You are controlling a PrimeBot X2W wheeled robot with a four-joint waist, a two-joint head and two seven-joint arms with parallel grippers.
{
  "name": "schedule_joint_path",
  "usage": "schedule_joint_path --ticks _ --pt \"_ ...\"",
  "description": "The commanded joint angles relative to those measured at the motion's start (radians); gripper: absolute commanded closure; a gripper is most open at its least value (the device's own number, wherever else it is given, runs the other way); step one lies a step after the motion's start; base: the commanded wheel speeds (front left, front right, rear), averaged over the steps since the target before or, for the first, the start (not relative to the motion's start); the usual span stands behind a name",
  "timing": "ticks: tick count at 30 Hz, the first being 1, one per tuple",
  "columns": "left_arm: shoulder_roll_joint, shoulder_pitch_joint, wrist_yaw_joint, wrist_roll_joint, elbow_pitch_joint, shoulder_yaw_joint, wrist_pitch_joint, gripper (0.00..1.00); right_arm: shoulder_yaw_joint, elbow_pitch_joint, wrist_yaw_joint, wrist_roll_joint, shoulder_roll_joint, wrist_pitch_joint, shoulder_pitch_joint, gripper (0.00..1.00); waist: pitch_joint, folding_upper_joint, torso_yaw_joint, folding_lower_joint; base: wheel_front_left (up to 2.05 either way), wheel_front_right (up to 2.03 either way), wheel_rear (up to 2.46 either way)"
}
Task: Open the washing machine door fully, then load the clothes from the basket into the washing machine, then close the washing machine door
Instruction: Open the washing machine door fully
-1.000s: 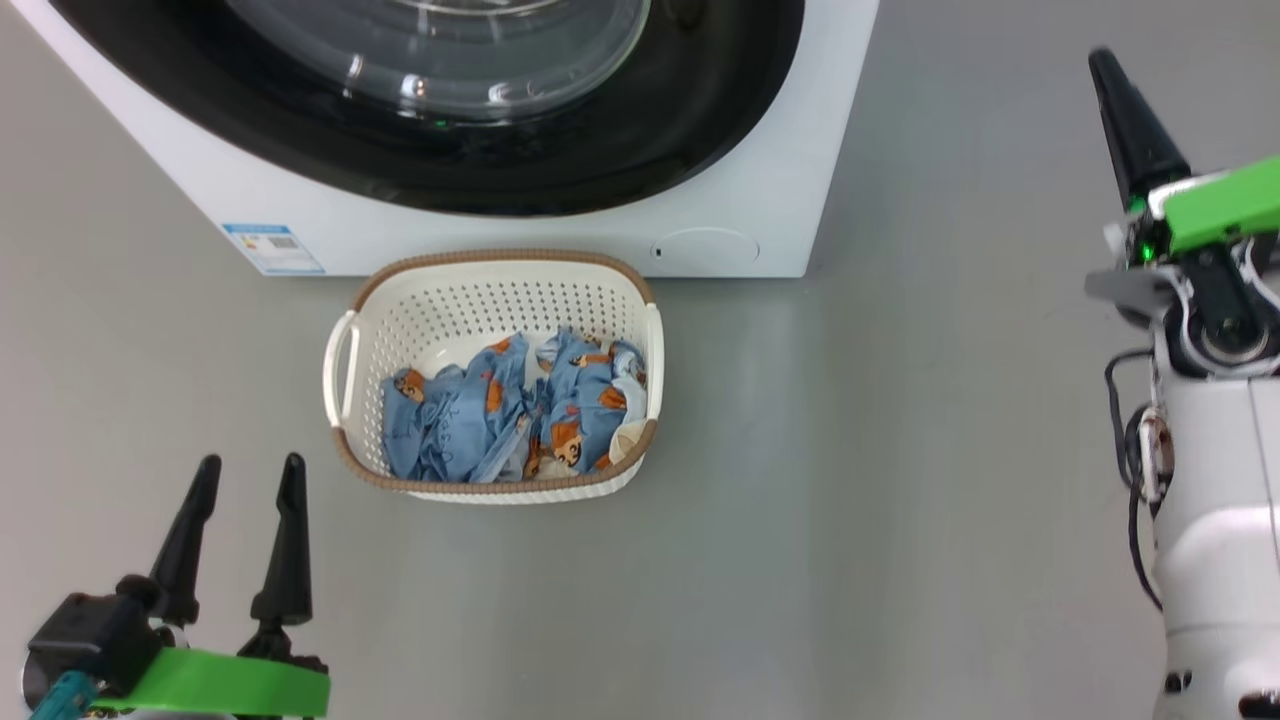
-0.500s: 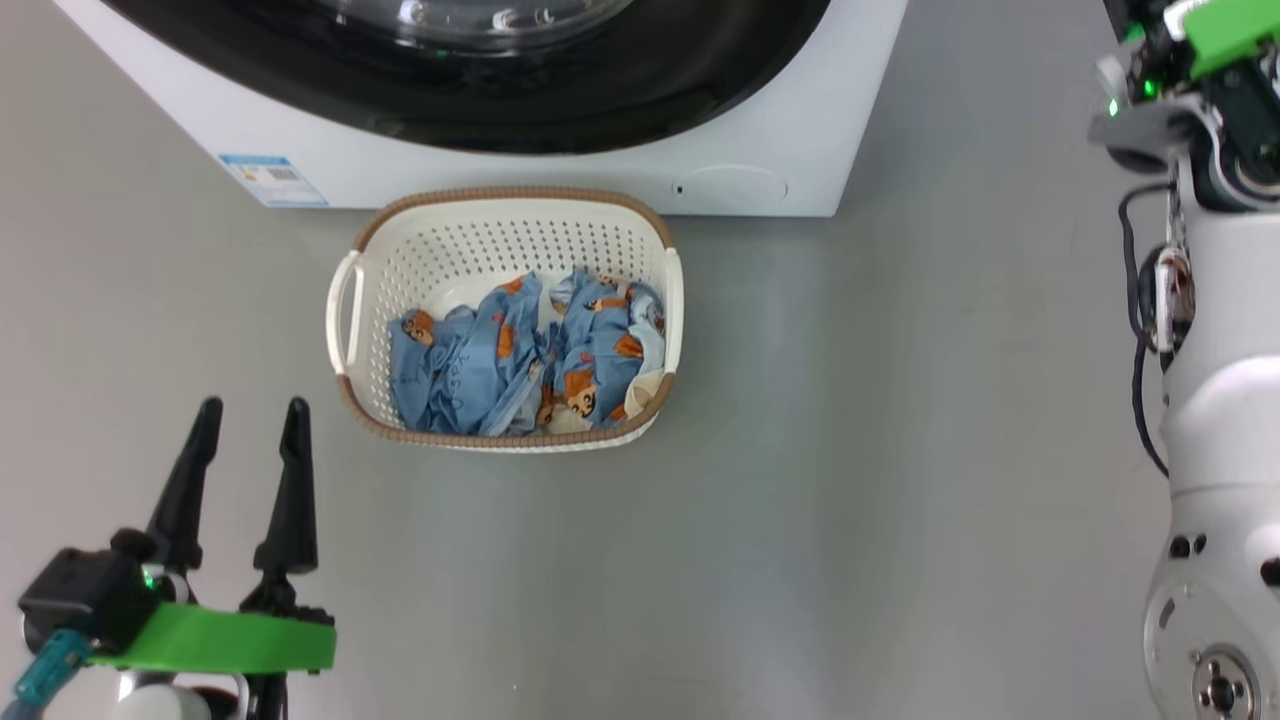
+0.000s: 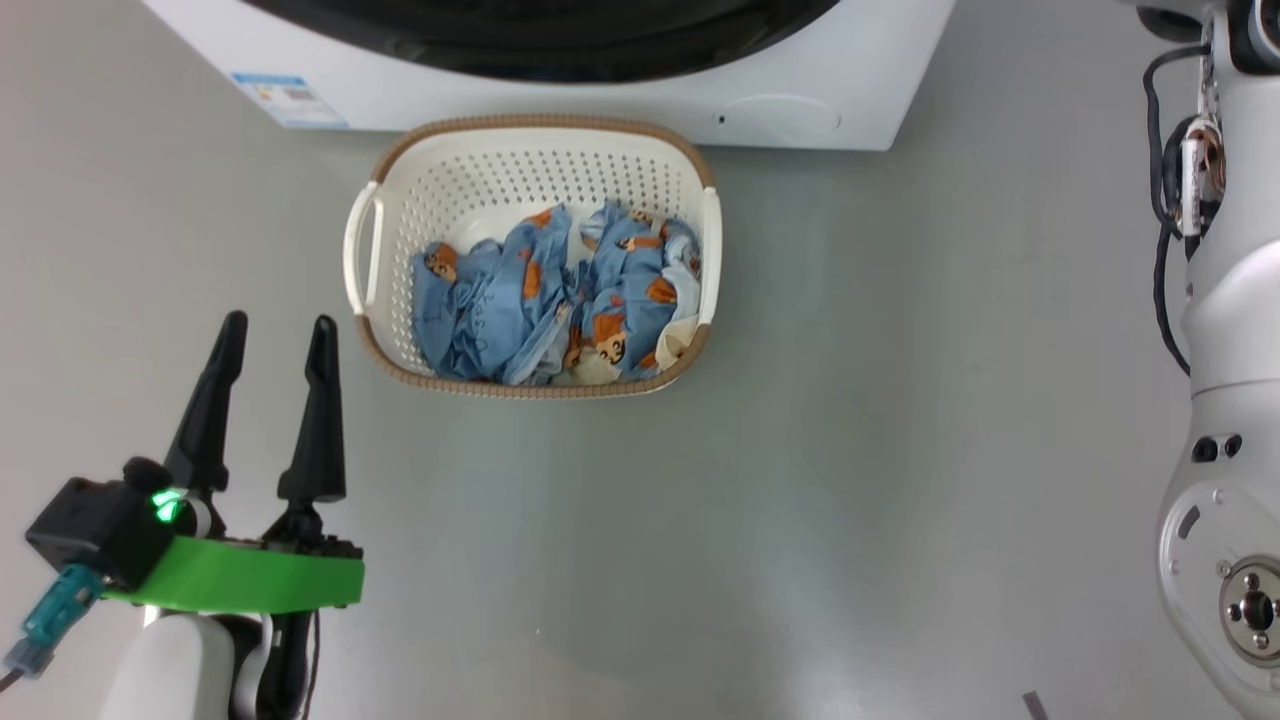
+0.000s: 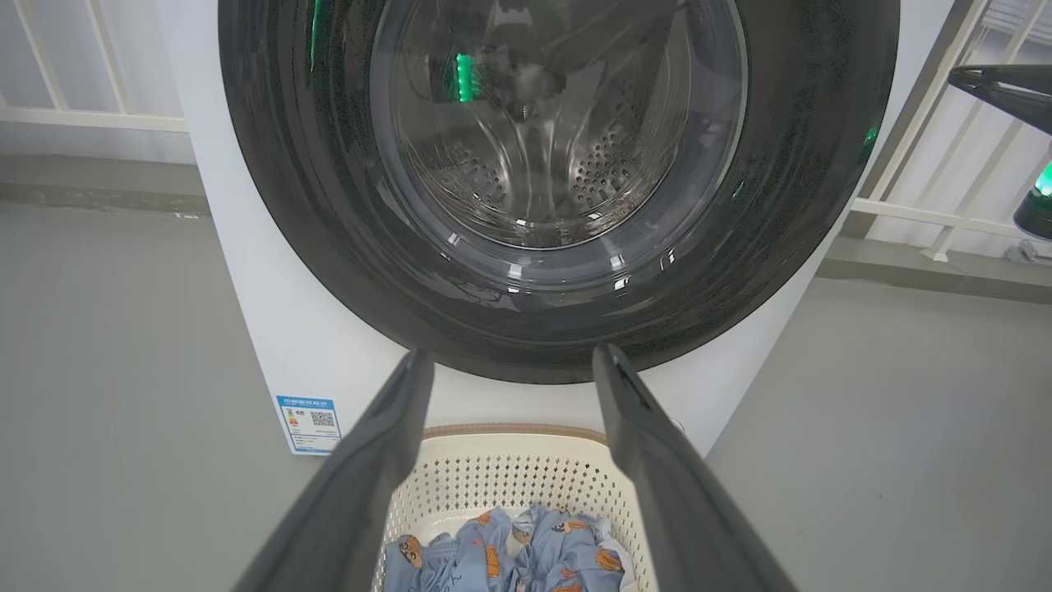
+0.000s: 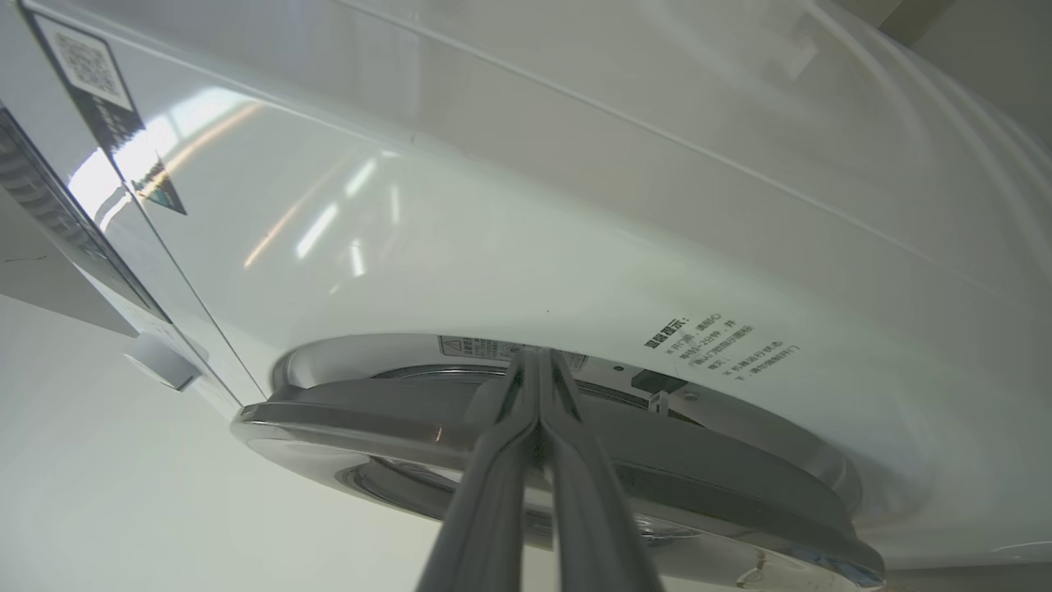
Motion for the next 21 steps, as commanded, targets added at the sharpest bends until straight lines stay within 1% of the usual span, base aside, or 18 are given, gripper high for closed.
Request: schedule_joint_path --ticks 1,12,21 --pt "0.024 -0.023 -0.003 -0.008 -0.028 0.029 -0.009 0.00 0.012 -0.015 0.009 -0.016 0.029 0.000 -0.043 1.00 0.029 -0.0001 0.020 0.0000 0.00 0.00 0.00" --pt "0.009 -0.060 -0.003 -0.030 -0.024 -0.005 -0.009 0.00 0.029 0.062 0.009 -0.072 0.036 -0.014 -0.135 1.00 0.072 -0.0001 0.057 0.0000 0.00 0.00 0.00" --pt "-0.006 -0.078 -0.003 -0.039 -0.029 -0.024 -0.009 0.00 0.034 0.125 0.009 -0.091 0.036 -0.046 -0.176 1.00 0.076 -0.0001 0.089 0.0000 0.00 0.00 0.00"
